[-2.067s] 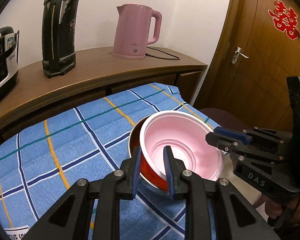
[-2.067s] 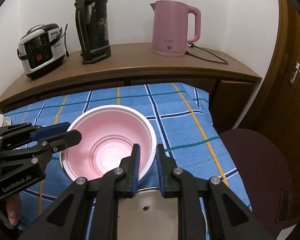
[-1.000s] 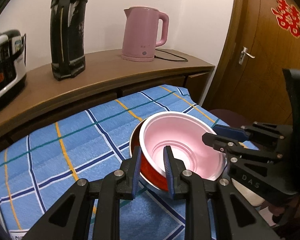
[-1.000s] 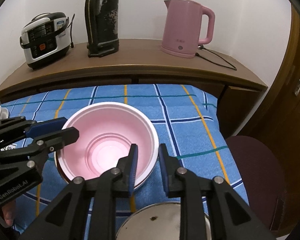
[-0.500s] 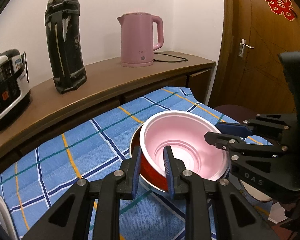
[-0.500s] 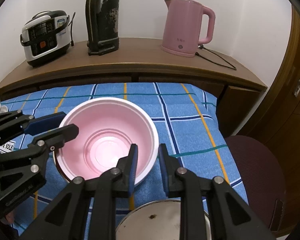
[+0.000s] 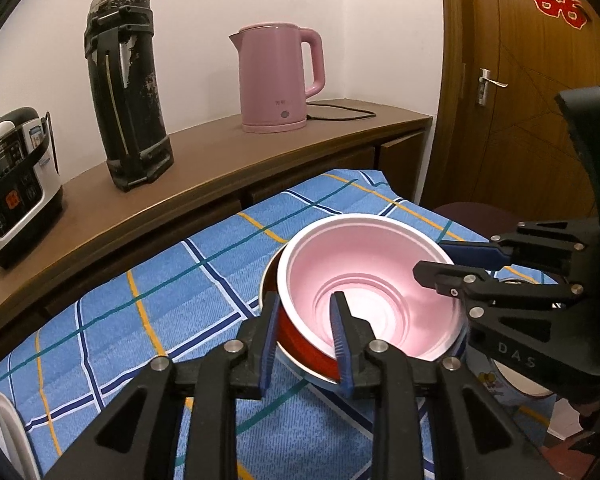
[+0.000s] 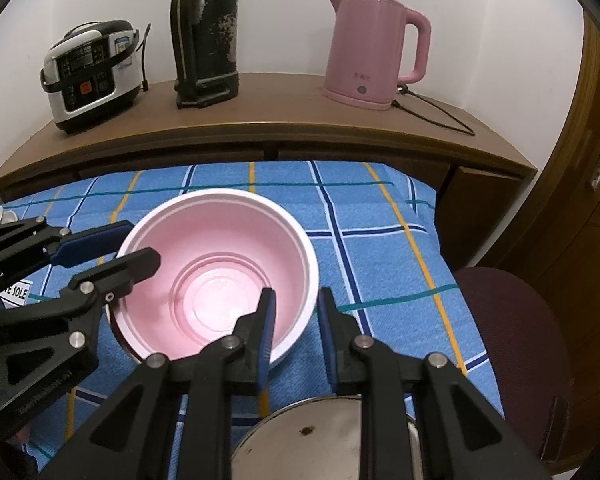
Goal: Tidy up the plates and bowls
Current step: 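Open both tools off the pink bowl and move toward the white enamel bowl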
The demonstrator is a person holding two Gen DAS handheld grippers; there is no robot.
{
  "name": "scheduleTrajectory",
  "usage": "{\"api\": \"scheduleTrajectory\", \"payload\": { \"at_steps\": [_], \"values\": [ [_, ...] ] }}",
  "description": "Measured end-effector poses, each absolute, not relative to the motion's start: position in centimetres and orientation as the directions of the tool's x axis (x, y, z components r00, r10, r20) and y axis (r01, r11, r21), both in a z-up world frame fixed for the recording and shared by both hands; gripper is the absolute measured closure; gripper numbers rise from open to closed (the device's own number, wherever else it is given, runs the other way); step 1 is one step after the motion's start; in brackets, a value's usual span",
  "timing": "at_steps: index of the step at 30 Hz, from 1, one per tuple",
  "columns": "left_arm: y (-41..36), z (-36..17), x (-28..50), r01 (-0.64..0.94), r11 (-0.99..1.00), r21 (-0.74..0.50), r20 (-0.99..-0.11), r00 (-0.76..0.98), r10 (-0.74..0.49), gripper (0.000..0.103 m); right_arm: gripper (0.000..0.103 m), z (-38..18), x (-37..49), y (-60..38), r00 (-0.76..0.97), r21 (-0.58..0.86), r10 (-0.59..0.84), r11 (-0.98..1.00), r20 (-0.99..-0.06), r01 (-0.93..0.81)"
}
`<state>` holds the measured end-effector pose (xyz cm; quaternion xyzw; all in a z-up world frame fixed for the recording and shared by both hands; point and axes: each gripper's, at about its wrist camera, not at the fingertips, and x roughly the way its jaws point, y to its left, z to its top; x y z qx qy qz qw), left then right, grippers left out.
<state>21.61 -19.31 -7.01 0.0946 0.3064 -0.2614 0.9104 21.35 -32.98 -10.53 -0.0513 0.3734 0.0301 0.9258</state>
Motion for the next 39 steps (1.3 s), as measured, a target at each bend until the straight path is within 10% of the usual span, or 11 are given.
{"api": "scheduleTrajectory", "payload": {
  "at_steps": [7,16,39],
  "values": [
    [-18.3,-5.9,21.4,0.526,0.849,-0.04,-0.564,0.69,-0.454,0.029,0.057,-9.9,20.7,-33.1,0.737,-0.049,0.045,0.993,-0.675,-0.105],
    [-17.7,-6.1,22.1,0.491,0.868,-0.069,-0.572,0.693,-0.438,0.029,0.046,-8.8,19.6,-33.6,0.762,-0.039,0.044,0.995,-0.646,-0.091],
    [-18.9,-4.6,18.2,0.611,0.766,-0.198,-0.513,0.602,-0.612,0.029,0.056,-8.5,10.4,-40.9,0.788,-0.004,-0.023,1.0,-0.615,0.026]
  ]
}}
